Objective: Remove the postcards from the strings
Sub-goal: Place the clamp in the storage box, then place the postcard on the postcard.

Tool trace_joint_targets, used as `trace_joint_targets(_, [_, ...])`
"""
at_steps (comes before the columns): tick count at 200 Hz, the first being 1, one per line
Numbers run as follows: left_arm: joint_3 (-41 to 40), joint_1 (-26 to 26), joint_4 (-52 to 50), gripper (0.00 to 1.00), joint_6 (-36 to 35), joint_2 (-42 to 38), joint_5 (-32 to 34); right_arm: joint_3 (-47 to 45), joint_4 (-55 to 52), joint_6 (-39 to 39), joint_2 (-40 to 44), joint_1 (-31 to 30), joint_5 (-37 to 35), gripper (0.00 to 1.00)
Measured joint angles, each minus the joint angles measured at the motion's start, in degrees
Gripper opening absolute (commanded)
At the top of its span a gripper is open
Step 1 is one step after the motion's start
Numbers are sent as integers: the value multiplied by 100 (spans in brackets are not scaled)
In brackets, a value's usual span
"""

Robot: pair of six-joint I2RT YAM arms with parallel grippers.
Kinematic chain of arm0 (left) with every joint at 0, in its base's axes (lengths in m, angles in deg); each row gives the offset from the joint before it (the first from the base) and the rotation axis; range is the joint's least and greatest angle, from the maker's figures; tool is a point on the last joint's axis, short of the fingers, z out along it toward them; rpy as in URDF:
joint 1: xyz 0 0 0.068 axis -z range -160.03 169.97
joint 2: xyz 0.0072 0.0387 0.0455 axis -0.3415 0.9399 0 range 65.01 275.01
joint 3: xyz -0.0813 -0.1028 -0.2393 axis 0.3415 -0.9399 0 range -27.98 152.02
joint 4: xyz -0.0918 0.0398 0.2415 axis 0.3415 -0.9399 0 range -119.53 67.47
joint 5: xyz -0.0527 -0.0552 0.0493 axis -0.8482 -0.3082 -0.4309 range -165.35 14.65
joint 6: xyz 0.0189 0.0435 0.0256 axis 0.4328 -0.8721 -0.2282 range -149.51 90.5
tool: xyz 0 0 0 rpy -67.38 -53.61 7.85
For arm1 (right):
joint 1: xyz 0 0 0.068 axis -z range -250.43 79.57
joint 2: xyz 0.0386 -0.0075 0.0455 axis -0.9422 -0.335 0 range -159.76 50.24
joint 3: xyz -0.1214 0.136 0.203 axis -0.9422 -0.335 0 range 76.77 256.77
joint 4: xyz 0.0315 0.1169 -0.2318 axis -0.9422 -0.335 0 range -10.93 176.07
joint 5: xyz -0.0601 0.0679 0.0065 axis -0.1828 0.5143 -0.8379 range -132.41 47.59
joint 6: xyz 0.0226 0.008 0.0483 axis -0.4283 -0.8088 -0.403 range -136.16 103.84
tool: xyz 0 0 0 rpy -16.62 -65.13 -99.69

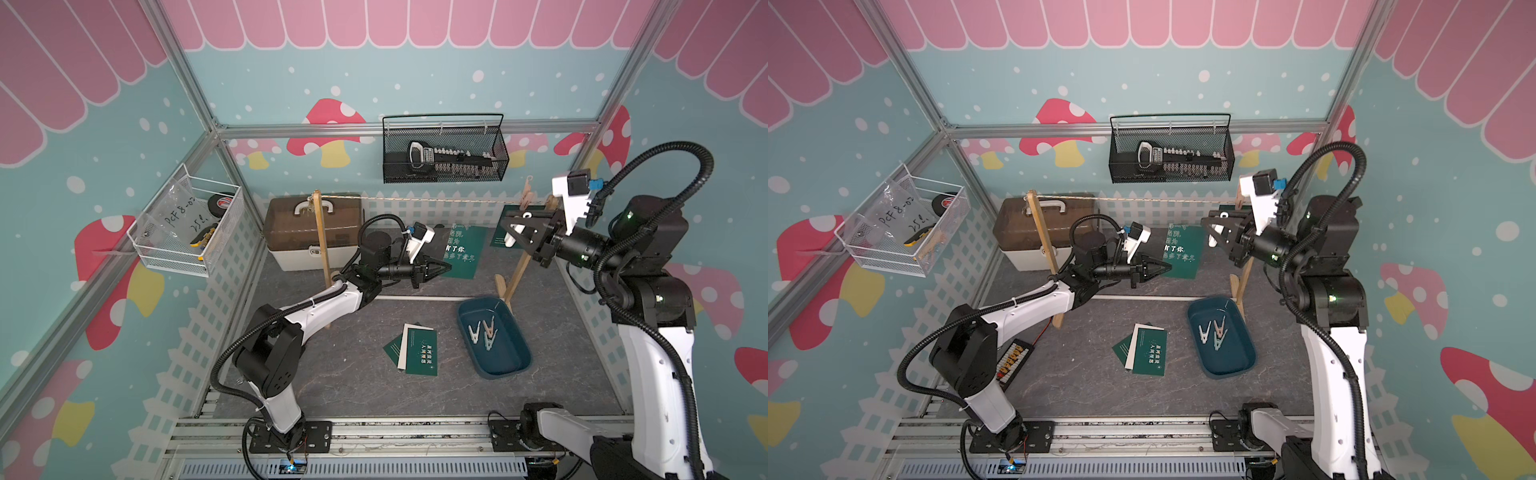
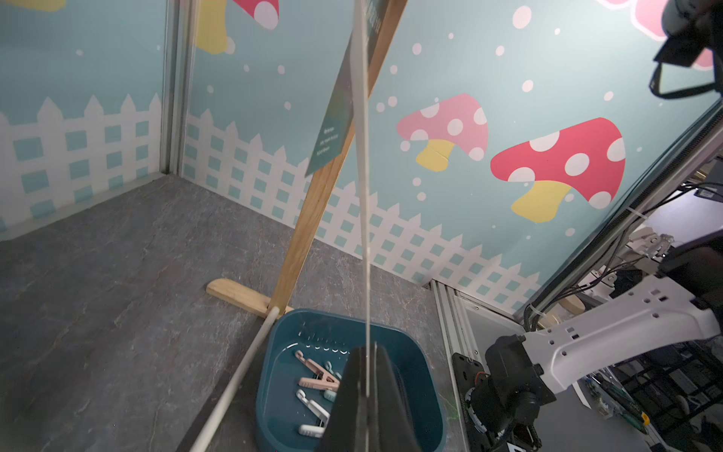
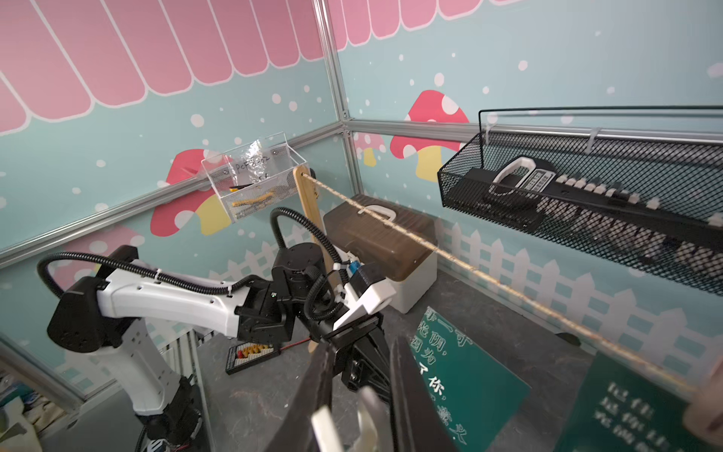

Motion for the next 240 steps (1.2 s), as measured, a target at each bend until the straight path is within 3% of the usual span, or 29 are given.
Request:
trace_joint_targets(30, [-435,118,-713,0,-63,-389,291,-1366,-302,85,887,0,83,5])
trace_joint_targets(71, [-1360,190,-907,0,103,-988,522,-3353,-435,52,1681,0,-229,4])
trace_joint_targets(131, [-2096,461,-1126,0,439,-1137,684,-5637,452,-1172,1775,0,-2194,2])
trace_joint_targets(171, [-2474,800,-1377,0,581,-1239,859,-6465,1161,-1628,1781,0,-3289,2])
trace_joint_targets(207, [-2785,890,-1276,0,988,-1386,1178,-6658,1644,-1744,1217,0,-3709,3])
trace_joint_targets(240, [-3233,1086,-953,0,1714,-1491,1473,-6673,1821,-1731,774,0,-3954,12])
